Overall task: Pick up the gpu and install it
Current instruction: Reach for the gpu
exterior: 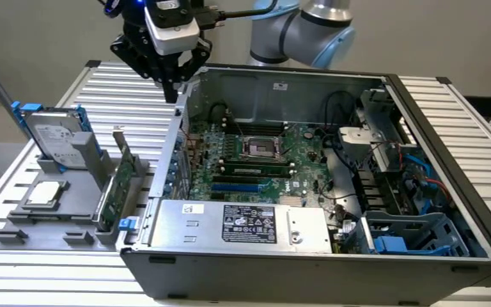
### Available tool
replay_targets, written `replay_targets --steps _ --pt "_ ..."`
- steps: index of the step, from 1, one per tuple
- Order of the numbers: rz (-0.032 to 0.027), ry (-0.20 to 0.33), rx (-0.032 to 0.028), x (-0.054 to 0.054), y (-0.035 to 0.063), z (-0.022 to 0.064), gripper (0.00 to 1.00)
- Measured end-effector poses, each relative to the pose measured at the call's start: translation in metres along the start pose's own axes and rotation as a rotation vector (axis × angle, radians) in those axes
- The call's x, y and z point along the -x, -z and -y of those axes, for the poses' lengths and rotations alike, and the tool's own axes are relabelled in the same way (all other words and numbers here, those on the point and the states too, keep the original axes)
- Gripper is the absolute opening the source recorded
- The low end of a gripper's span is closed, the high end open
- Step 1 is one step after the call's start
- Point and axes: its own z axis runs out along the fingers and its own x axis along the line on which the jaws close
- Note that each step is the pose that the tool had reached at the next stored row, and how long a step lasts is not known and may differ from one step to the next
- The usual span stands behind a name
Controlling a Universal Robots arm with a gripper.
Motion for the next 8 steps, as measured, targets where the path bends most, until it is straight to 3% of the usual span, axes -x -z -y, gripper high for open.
replay_targets --steps 8 --pt "0.0 0.0 0.0 -0.036 -0.0008 0.012 0.11"
